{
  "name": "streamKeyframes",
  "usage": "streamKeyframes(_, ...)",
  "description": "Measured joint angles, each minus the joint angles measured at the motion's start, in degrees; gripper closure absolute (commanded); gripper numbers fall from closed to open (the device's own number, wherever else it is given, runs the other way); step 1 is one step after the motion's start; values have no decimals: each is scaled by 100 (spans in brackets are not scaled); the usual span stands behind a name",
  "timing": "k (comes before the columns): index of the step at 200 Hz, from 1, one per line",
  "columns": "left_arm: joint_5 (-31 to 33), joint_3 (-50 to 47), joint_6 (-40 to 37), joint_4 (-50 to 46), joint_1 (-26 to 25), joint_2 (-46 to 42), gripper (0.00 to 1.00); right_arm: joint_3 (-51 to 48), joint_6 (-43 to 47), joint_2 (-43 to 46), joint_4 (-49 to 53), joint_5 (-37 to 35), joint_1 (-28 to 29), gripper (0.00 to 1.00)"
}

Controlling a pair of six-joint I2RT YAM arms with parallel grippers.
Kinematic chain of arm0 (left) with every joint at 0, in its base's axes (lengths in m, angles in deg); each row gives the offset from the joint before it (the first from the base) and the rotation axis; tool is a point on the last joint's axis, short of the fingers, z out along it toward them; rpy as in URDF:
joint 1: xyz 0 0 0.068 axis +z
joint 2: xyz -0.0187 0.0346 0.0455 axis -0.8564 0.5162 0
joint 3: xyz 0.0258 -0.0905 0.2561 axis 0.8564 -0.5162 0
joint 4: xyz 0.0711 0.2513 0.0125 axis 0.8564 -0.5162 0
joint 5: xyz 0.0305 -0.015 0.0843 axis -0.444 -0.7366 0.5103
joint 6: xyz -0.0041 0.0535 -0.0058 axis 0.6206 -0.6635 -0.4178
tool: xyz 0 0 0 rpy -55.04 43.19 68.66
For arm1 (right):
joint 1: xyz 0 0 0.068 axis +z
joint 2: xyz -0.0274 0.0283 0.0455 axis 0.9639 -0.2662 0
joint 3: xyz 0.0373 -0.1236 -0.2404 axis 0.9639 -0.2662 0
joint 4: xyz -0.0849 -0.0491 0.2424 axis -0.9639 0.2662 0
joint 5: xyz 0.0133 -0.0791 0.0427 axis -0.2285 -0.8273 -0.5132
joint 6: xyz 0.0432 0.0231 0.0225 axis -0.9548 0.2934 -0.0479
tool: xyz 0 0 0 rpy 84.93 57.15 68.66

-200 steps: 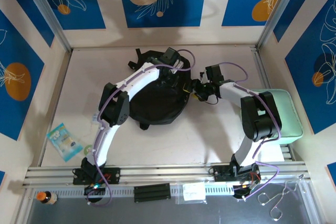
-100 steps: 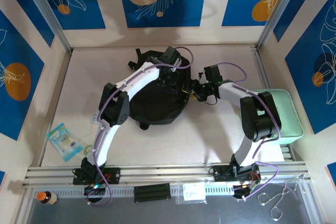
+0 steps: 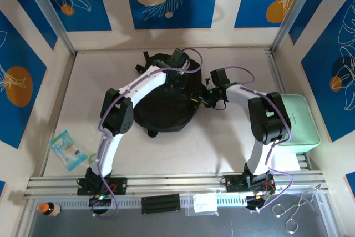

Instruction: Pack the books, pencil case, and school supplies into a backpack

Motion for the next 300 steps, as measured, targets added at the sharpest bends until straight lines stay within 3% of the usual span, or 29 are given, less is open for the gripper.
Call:
streamKeyframes(103, 632, -844, 282, 162, 273, -496, 100, 208, 118, -116, 350, -463, 46, 86)
streamKeyframes(148, 649, -1729, 645, 334, 981, -1071, 100, 424, 402, -140, 616, -793, -74, 88)
streamKeyframes(177, 568, -2382, 833, 632, 1180, -1495, 100, 804, 713, -310, 872, -1073, -168, 88)
streamKeyframes(202, 2, -2848, 850, 879, 1182, -1834, 100, 1008, 920, -437, 929, -1283, -260, 83)
streamKeyframes(253, -1117, -3783, 1025, 1357, 1180, -2363, 100, 850, 1121, -15, 645, -1311, -492, 52)
streamKeyframes(276, -1517, -3934, 997, 1368, 1180, -2498, 86, 721, 1040, 555, 490, -1248, -356, 46)
streamKeyframes(289, -1615, -4024, 970, 1351, 1180, -2601, 68, 691, 994, 800, 387, -1222, -166, 45)
streamKeyframes(300, -1602, -4131, 1034, 1300, 1189, -2734, 59, 645, 927, 951, 313, -1207, 63, 44)
